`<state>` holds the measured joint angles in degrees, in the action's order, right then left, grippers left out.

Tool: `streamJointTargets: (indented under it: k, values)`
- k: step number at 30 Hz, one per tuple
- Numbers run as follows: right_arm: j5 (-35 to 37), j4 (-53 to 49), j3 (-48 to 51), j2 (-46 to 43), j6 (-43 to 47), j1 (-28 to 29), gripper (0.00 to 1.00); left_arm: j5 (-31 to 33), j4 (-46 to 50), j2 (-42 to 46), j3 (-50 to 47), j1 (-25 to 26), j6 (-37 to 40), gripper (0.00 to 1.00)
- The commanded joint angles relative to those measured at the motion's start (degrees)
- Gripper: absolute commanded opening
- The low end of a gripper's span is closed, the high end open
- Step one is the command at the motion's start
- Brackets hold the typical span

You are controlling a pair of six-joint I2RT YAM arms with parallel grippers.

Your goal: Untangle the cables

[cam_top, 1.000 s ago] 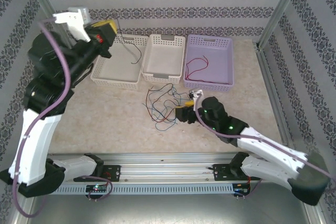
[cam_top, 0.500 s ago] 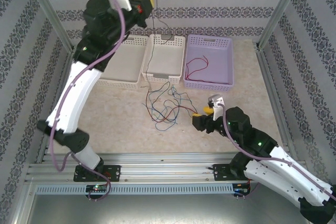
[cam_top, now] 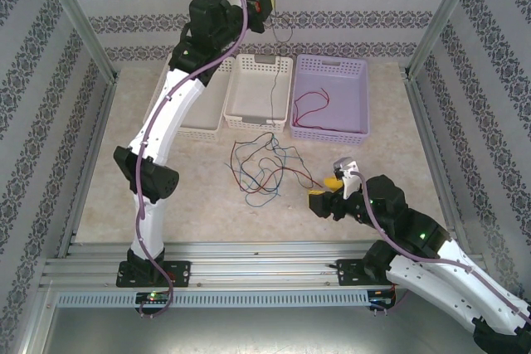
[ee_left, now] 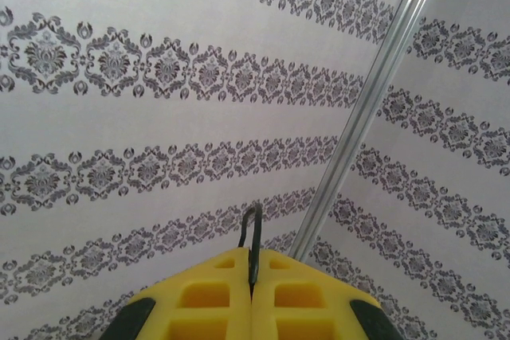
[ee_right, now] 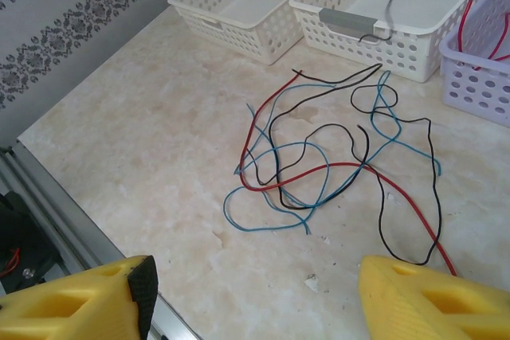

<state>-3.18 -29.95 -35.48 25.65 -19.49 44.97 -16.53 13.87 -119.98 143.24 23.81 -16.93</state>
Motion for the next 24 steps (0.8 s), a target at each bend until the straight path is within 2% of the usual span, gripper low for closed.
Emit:
streamJointTargets:
  k: [1,14,24]
  values:
    - [-0.84,-0.34,0.59,-0.19,0.44,1.17,0.68,-0.92,-4.35,-0.82,2.66,-1.18,-0.04,0.00]
    - [-0.94,0.60,1.21,0.17,0.74,1.52,0.69,0.50,-7.83,-1.70,9.63,-2.01,-1.52,0.00]
    - [-1.29,1.06,1.30,0.20,0.85,1.53,0.70,0.80,-9.26,-4.54,9.57,-2.50,-2.16,0.00]
